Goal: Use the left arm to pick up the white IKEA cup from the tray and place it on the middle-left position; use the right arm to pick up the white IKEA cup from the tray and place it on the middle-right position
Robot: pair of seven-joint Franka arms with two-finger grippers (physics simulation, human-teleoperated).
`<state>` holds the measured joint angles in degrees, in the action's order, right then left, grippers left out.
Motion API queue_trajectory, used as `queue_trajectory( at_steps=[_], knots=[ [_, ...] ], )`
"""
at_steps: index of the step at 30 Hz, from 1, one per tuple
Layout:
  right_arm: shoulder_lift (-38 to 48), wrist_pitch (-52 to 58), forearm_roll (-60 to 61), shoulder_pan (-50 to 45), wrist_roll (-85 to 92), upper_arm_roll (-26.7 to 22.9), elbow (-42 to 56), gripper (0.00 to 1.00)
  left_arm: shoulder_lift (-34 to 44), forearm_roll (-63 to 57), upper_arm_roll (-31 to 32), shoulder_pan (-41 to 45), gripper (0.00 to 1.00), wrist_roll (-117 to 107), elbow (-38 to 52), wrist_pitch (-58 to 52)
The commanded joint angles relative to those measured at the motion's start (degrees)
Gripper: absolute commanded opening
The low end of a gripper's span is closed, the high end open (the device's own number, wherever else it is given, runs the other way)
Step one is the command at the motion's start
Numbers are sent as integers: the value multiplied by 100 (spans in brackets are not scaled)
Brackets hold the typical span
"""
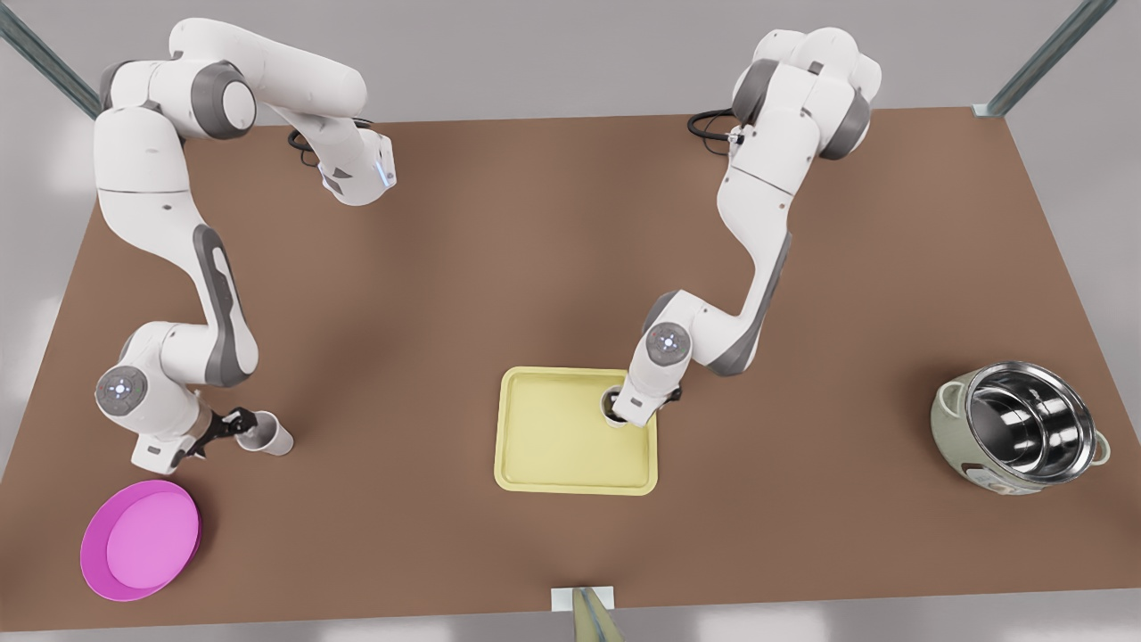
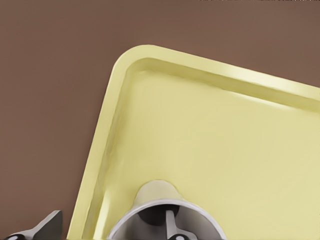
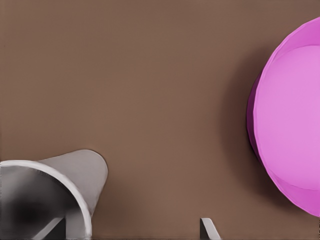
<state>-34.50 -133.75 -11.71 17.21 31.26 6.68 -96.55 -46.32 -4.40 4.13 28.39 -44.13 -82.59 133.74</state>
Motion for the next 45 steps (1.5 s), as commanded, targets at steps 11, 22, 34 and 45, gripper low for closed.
queue_trajectory(
  at_steps=[11, 22, 34, 45],
  knots=[
    [1172, 2898, 538, -77, -2009, 553, 1288, 100, 35, 18, -8, -9, 18, -351, 147, 222],
    [2483, 3751, 1100, -1677, -2334, -1116, 971, 100, 440, 0, -52, -1616, 17, 3251, 463, -1034],
    [2325, 3751, 1417, -1563, -2361, -1089, 1147, 100, 633, -378, -114, -1960, 17, 3727, -512, 662],
    [2281, 3759, 1373, -1589, -2387, -1063, 1147, 100, 571, 378, -88, -2021, 100, 3868, -732, 741]
  ],
)
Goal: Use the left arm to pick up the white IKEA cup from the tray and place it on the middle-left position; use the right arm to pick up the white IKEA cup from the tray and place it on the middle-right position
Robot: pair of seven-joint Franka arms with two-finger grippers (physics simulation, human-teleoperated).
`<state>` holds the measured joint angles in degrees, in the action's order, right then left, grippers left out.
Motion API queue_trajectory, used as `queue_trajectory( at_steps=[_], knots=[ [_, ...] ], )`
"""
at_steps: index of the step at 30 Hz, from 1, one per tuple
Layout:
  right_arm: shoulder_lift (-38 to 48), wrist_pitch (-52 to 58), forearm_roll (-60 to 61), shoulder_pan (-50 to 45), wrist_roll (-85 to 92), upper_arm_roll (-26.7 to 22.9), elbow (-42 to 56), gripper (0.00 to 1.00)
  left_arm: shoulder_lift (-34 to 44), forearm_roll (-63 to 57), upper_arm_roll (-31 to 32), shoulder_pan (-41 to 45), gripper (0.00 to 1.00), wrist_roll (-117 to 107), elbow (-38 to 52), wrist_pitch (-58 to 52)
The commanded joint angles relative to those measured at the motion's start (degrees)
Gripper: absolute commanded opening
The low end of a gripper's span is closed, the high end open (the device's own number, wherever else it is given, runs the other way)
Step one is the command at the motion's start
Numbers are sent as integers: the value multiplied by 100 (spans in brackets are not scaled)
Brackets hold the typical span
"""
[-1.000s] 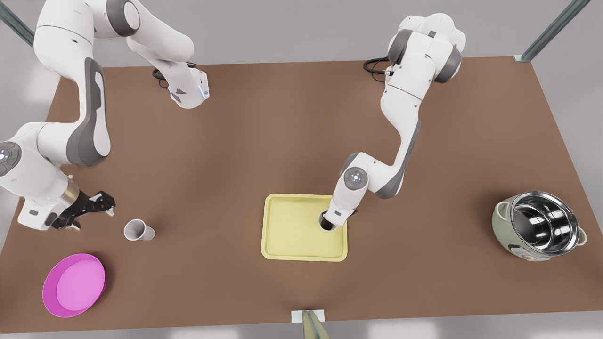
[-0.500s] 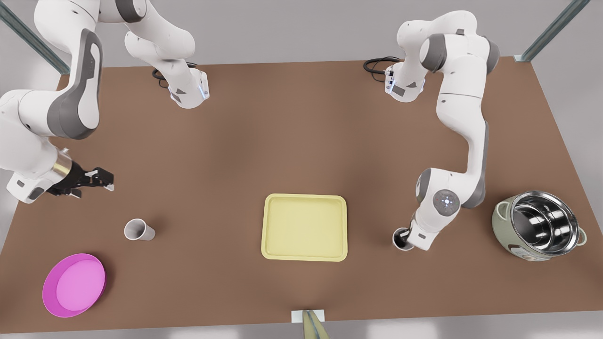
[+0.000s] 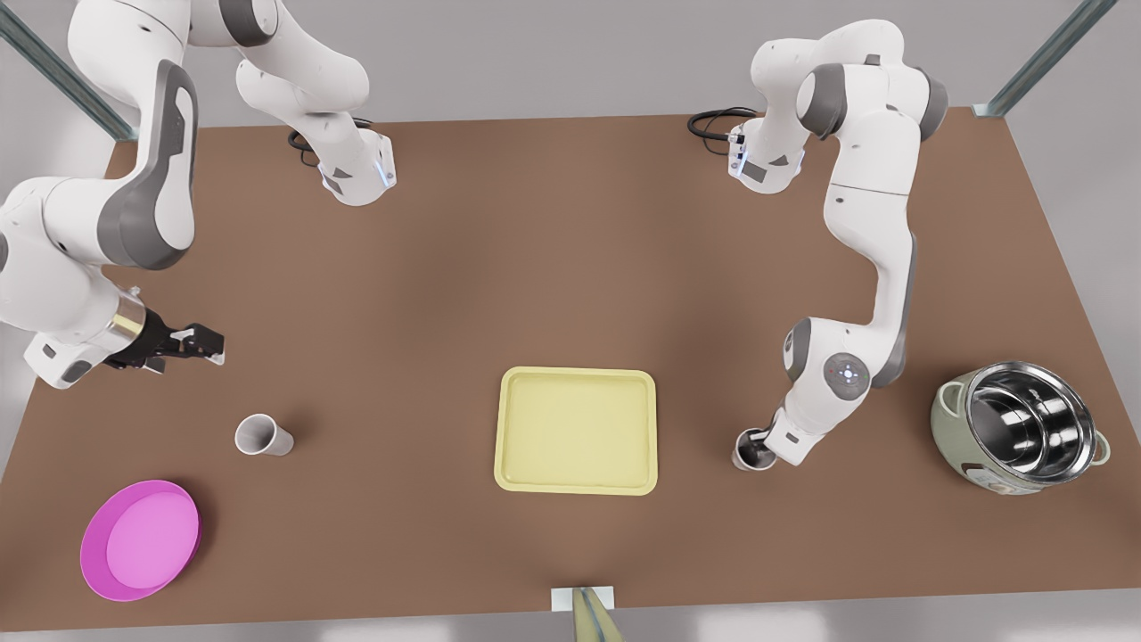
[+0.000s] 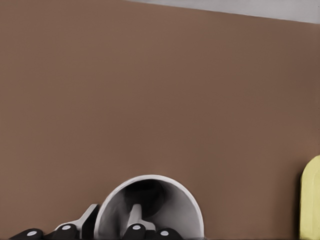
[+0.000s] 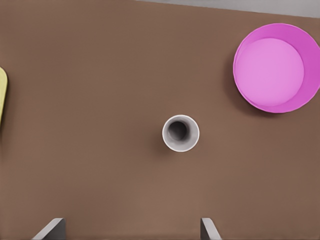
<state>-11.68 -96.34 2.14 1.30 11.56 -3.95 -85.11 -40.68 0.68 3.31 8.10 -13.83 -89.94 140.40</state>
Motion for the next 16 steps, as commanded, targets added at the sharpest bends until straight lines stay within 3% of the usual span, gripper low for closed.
queue_trajectory(
  at_steps=[1, 3, 6, 8, 10, 16],
  knots=[
    [8, 28, 6, 2, -418, -1, 3, 100, 7, -147, -5, 25, 100, 838, 3, 76],
    [8, 37, -3, 2, -453, -1, 3, 100, 191, -165, -5, 42, 100, 847, 3, -258],
    [8, 37, -3, 2, -453, -1, 3, 100, 1984, -358, -14, 34, 100, 1180, 178, -3482],
    [8, 37, -3, 2, -453, -1, 3, 100, 2371, -367, -84, 7, 100, 1277, 1145, -5337],
    [8, 37, -3, 11, -453, -10, 3, 100, 3056, -279, -67, -10, 100, 1146, 610, -5480],
    [8, 37, 6, 19, -453, -27, 3, 100, 2679, -288, -76, 7, 100, 1163, 1049, -5084]
  ],
)
